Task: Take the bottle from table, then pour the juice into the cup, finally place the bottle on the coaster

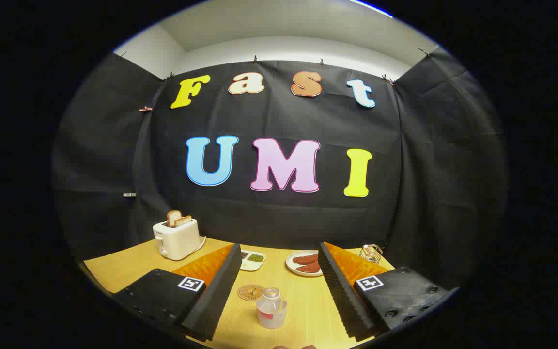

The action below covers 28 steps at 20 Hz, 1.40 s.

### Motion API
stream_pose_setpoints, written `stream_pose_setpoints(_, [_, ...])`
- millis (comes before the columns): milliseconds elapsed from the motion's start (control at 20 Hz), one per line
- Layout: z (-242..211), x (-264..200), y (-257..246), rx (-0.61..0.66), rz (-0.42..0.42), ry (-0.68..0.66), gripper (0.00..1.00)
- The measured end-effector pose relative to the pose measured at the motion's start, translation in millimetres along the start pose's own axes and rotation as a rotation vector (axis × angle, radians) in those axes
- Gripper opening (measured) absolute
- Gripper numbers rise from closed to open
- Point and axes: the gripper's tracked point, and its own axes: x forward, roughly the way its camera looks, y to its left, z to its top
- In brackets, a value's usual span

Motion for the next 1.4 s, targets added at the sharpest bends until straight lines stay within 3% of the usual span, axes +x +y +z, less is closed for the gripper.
stream_pose_setpoints(1050, [-19,1,-5,0.012,0.045,0.039,0.97])
stream_pose_setpoints(1400, [-57,17,7,0.004,0.074,0.075,0.97])
